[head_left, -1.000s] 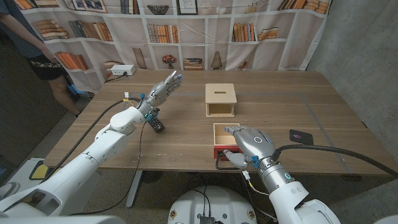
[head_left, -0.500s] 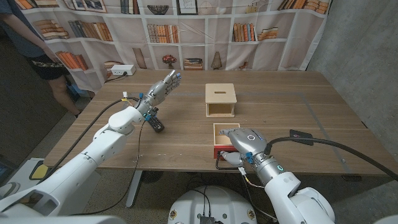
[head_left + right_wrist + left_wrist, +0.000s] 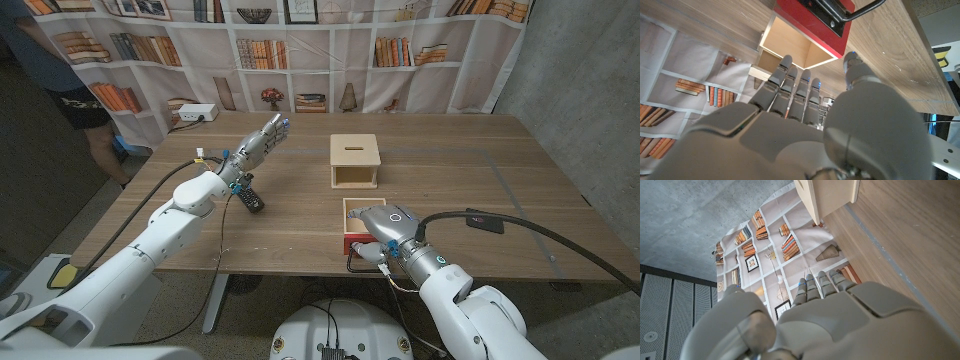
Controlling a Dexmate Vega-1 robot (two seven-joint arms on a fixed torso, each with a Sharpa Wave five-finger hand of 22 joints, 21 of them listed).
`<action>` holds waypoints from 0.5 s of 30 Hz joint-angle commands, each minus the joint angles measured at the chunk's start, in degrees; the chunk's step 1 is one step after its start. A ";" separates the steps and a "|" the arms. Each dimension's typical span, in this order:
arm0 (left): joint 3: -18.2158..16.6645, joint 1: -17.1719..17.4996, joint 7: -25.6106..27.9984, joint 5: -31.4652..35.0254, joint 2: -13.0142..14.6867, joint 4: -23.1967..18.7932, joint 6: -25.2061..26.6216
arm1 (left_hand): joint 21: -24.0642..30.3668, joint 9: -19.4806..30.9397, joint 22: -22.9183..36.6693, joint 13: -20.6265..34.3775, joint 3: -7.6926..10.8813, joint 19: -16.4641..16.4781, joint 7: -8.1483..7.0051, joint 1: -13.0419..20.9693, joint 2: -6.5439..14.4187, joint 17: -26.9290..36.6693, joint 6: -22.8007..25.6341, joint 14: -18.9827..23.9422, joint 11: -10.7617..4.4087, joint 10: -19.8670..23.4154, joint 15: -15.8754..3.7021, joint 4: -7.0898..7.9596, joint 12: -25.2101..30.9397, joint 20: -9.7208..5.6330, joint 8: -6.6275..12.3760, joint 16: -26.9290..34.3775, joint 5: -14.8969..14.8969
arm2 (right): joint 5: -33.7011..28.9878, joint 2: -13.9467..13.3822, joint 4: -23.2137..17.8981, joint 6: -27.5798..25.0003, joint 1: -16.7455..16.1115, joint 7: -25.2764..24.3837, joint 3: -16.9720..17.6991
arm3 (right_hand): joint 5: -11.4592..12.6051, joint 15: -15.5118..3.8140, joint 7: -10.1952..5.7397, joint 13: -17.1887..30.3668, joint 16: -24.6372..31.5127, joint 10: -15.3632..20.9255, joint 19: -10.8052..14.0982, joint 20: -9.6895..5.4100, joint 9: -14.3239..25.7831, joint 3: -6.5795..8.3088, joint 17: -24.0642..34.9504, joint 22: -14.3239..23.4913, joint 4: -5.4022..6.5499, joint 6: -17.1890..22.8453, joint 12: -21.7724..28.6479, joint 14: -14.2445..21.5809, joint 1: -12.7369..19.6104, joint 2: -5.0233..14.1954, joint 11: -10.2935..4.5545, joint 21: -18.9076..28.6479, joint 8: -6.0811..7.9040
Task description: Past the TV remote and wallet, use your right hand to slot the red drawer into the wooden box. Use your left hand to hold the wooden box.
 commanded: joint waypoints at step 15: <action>0.14 -1.08 -0.77 -0.13 -0.22 1.05 0.33 | -0.14 0.23 0.17 0.29 -0.49 -0.03 -0.13 0.36 0.13 0.21 0.44 0.15 0.38 0.14 0.20 0.20 -0.33 -1.98 -0.10 -0.09 -0.31 | 1.31 -1.21 2.80 -0.94 4.91 5.71 -1.26 | -0.13 -7.01 -0.75 0.21 0.57 2.39 2.12 -7.14 0.25 0.81 0.37 0.11 0.17 2.75 0.44 2.72 1.37 0.62 -0.61 0.36 0.75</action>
